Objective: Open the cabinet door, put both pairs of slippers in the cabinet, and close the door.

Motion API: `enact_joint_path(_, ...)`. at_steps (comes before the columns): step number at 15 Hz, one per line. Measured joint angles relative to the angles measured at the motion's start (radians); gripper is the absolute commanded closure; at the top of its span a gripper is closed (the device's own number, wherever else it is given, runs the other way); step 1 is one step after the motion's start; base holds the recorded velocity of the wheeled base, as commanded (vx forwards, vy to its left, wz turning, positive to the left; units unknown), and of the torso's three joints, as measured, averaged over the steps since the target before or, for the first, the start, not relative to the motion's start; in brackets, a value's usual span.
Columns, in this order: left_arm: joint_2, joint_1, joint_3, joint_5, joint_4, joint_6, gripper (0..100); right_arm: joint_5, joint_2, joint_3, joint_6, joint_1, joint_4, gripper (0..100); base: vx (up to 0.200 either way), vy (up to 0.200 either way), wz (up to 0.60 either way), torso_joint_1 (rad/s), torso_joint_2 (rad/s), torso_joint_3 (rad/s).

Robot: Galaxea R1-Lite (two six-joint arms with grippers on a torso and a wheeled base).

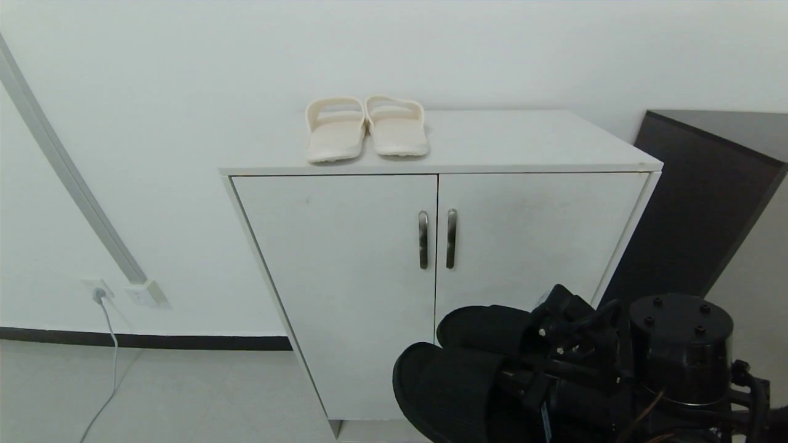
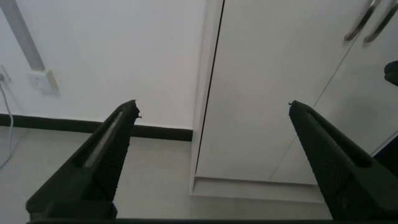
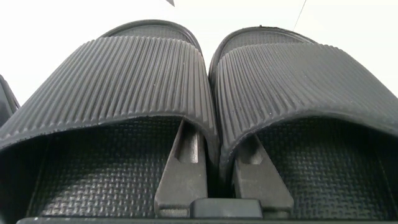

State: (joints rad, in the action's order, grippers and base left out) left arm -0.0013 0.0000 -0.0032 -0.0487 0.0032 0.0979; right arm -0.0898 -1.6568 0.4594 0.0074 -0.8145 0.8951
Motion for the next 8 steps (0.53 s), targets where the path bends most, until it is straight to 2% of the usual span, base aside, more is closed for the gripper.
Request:
enact_joint_path(4,0.000,0.000,-0.001,0.001,0.001,0.000,0,0.004,0.000,-0.037,-0.037,-0.005,0.076,100,0.000,0.000,0.00,-0.089,0.45,0.359)
enact_joint_path(8,0.001,0.000,-0.002,0.001,0.001,0.000,0,0.005,-0.004,-0.061,-0.039,-0.024,0.091,100,0.000,0.000,0.00,-0.027,0.44,0.394)
